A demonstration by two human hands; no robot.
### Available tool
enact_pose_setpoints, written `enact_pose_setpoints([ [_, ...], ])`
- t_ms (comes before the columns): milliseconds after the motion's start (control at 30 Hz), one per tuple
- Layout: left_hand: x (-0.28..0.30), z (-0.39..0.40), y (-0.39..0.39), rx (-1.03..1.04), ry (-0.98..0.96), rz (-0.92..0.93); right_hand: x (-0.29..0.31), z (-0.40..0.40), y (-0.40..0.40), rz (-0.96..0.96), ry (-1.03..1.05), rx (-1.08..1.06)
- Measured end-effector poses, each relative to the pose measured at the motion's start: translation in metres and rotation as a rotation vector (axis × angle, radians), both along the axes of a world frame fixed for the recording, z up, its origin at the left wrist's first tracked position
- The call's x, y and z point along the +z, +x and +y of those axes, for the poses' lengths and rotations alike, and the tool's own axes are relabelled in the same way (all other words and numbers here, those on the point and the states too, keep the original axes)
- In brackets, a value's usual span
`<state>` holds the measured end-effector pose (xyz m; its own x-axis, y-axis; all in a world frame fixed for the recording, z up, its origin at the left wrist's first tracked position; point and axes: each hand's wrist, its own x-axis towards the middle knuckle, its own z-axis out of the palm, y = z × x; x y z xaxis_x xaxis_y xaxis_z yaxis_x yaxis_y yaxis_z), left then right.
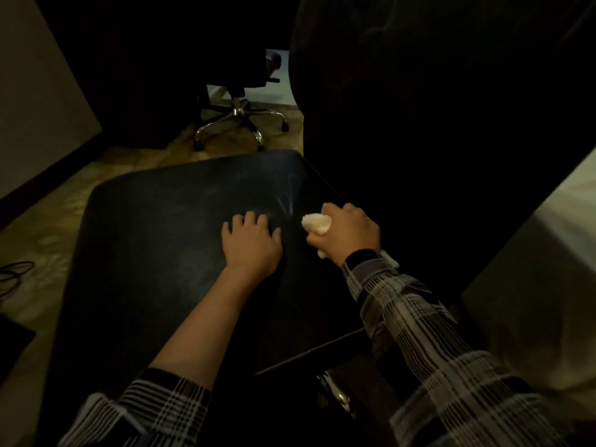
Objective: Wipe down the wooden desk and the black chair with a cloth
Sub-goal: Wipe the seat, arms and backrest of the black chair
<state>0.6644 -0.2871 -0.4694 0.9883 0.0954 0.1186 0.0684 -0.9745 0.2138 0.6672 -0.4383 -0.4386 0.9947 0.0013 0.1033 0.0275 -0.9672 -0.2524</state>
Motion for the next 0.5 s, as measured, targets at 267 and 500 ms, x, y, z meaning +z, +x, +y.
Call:
enact_pose_setpoints([
  [267, 0.01, 0.046, 0.061, -0.096, 0.051, -0.118, -0.004, 0.01, -0.013, -0.002, -0.02, 0.18],
  [500, -0.016, 0.053, 0.087, -0.007, 0.009, 0.113, -0.004, 0.061, 0.108, 0.026, -0.06, 0.111],
])
